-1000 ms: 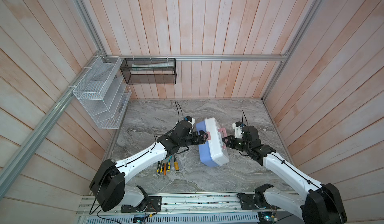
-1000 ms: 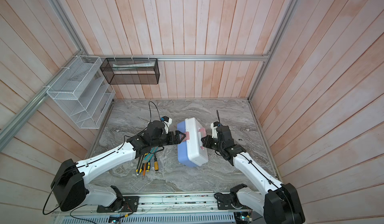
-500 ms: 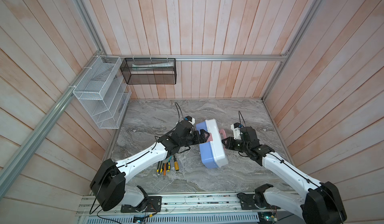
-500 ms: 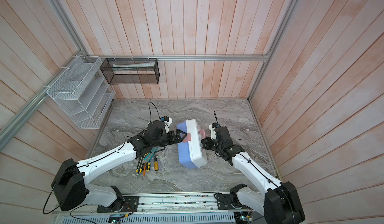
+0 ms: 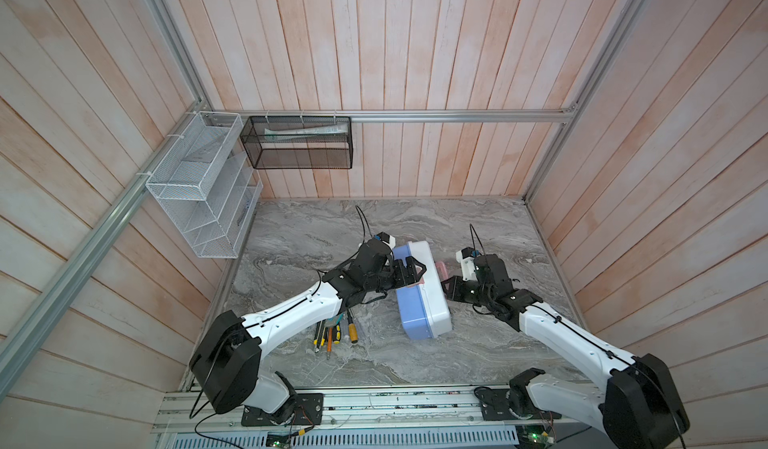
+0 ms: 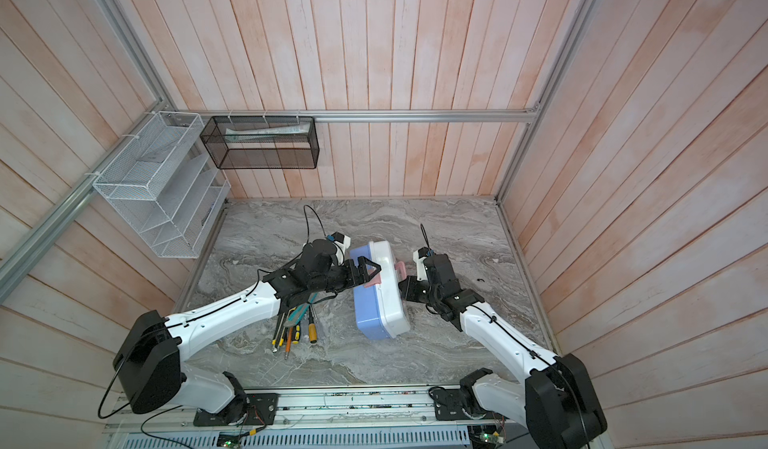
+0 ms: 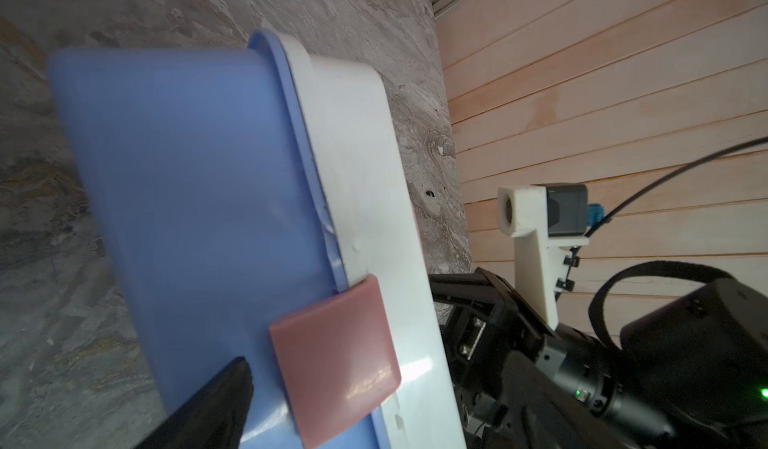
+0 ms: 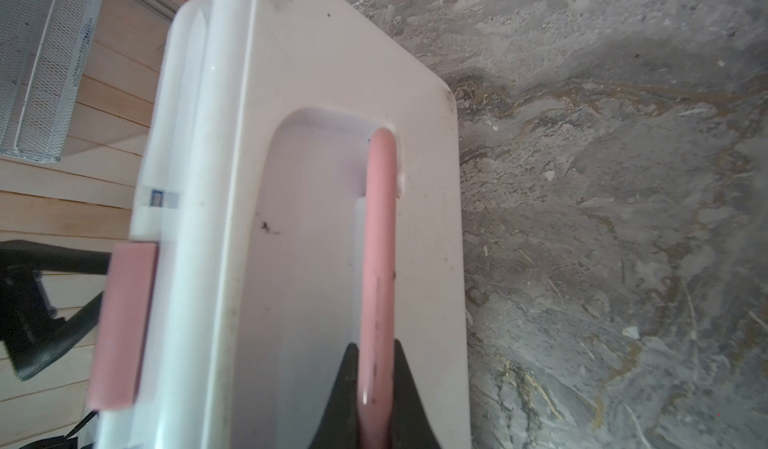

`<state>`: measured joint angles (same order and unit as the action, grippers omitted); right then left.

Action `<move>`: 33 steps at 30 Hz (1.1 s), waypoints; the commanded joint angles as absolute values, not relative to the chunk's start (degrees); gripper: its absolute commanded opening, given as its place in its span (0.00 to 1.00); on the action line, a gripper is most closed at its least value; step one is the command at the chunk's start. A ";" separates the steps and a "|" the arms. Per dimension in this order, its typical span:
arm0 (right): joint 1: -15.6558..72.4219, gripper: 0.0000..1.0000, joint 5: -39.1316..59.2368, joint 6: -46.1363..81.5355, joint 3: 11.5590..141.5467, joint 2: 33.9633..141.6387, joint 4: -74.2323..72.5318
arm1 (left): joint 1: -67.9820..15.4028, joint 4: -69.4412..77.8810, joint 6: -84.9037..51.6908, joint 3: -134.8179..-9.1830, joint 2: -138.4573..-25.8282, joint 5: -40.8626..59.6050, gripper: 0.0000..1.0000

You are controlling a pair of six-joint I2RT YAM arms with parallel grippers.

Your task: Pack the tool kit

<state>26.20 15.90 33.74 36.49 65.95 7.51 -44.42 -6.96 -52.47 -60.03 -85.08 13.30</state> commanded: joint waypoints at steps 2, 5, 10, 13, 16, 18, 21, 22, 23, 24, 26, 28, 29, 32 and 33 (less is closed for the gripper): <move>26.96 0.00 15.03 32.13 37.82 66.35 4.85 | -44.74 -10.39 -53.69 -61.62 -86.89 15.06 0.96; 27.28 0.00 14.58 31.83 38.13 67.01 4.80 | -44.74 -9.40 -53.96 -61.65 -87.93 16.51 0.96; 27.89 0.00 14.67 31.60 38.71 68.09 4.00 | -44.83 -6.97 -53.88 -61.15 -89.37 18.96 0.97; 28.21 0.00 14.85 31.55 38.79 68.79 2.97 | -44.85 -2.14 -54.29 -59.06 -89.73 21.38 0.96; 28.30 0.00 15.10 31.81 38.93 69.25 2.56 | -44.91 4.14 -55.73 -56.37 -89.66 24.60 0.97; 28.32 0.00 15.03 32.07 38.76 69.35 2.13 | -45.01 7.16 -56.40 -54.79 -89.47 25.61 0.97; 28.43 0.00 15.34 32.34 38.17 69.35 1.24 | -45.01 10.09 -56.74 -52.74 -88.94 25.85 0.97; 28.40 0.00 15.30 32.50 38.12 69.41 1.17 | -45.03 10.81 -56.94 -52.12 -88.86 25.59 0.97; 28.44 0.00 15.29 32.52 38.03 69.48 0.91 | -45.04 11.64 -56.87 -51.55 -88.74 25.42 0.97; 28.43 0.00 15.31 32.52 37.94 69.52 0.80 | -45.00 12.21 -56.91 -51.15 -88.59 25.40 0.97; 28.48 0.00 15.20 32.61 37.75 69.70 0.84 | -45.00 14.06 -57.17 -50.31 -88.44 25.63 0.98; 28.41 0.00 15.04 32.69 37.60 69.70 0.89 | -44.91 16.23 -57.65 -49.44 -88.09 26.05 0.98; 28.46 0.00 15.03 32.78 37.45 69.57 0.82 | -44.91 17.65 -57.81 -48.92 -87.79 26.32 0.98; 28.46 0.00 14.35 32.87 37.12 69.11 0.92 | -44.87 21.26 -58.01 -47.47 -86.19 26.20 0.98; 28.45 0.00 14.20 32.87 37.13 69.04 0.90 | -44.78 22.07 -57.77 -47.23 -85.74 26.03 0.98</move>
